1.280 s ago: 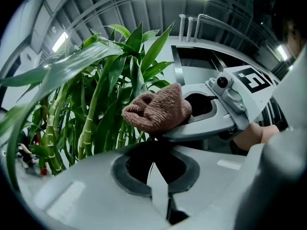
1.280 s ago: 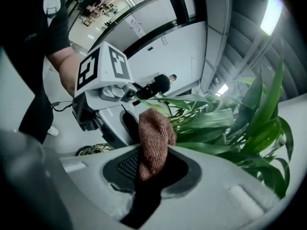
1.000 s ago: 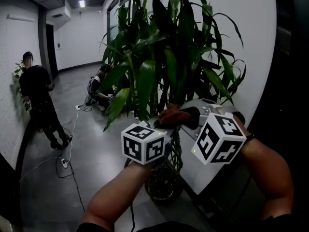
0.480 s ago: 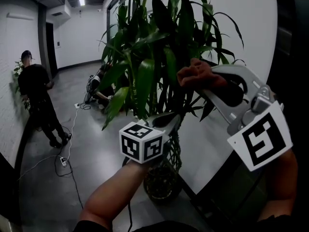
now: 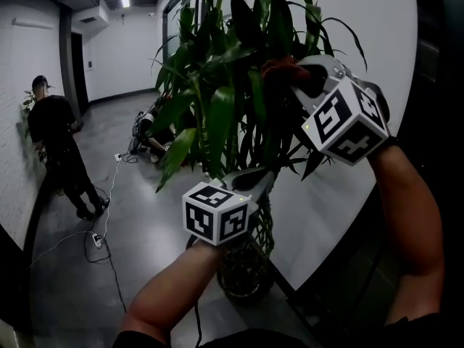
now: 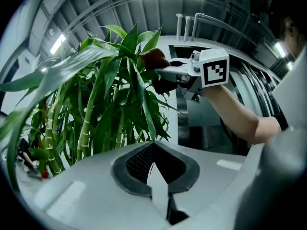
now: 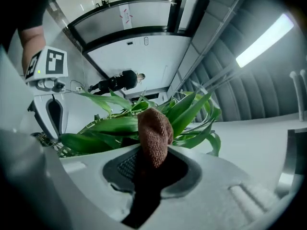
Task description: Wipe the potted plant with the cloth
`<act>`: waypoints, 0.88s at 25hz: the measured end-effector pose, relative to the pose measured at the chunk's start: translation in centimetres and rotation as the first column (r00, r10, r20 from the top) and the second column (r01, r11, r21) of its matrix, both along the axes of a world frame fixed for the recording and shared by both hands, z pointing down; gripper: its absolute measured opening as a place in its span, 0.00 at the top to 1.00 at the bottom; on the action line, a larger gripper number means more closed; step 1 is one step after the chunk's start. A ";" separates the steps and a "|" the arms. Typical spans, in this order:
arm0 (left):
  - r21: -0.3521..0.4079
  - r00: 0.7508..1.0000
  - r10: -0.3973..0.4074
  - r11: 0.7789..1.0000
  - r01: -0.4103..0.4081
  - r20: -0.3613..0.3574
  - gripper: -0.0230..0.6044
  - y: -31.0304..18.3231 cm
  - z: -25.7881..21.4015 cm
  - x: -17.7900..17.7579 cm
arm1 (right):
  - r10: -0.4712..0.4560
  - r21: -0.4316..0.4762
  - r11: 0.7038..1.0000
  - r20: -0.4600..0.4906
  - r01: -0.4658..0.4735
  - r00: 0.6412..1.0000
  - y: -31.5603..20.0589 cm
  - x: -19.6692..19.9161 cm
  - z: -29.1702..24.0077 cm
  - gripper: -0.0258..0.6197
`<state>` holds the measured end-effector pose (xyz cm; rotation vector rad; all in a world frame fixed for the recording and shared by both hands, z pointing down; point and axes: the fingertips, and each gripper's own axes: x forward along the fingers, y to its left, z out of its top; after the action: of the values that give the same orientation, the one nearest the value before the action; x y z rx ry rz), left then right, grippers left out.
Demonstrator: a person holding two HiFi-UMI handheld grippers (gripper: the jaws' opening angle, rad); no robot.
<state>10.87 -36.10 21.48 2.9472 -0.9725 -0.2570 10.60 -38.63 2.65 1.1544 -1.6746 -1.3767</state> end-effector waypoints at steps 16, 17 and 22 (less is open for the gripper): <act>-0.010 1.000 0.003 1.000 -0.003 0.006 0.93 0.0 0.4 0.2 | -0.001 -0.104 0.995 -0.088 -0.008 0.996 -1.9 -1.3 7.1 0.86; -0.011 1.000 0.003 1.000 -0.003 0.005 0.93 -0.1 0.4 0.1 | -0.004 -0.110 0.994 -0.087 -0.006 0.996 -1.8 -1.3 7.4 0.86; -0.015 1.000 0.014 1.000 -0.014 0.000 0.93 0.0 0.4 0.4 | -0.019 -0.146 0.989 -0.088 0.006 0.996 -1.6 -1.2 9.4 0.86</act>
<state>11.24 -36.11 21.93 2.9391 -0.9499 -0.2482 9.37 -40.23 12.08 0.9872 -1.6909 -1.2719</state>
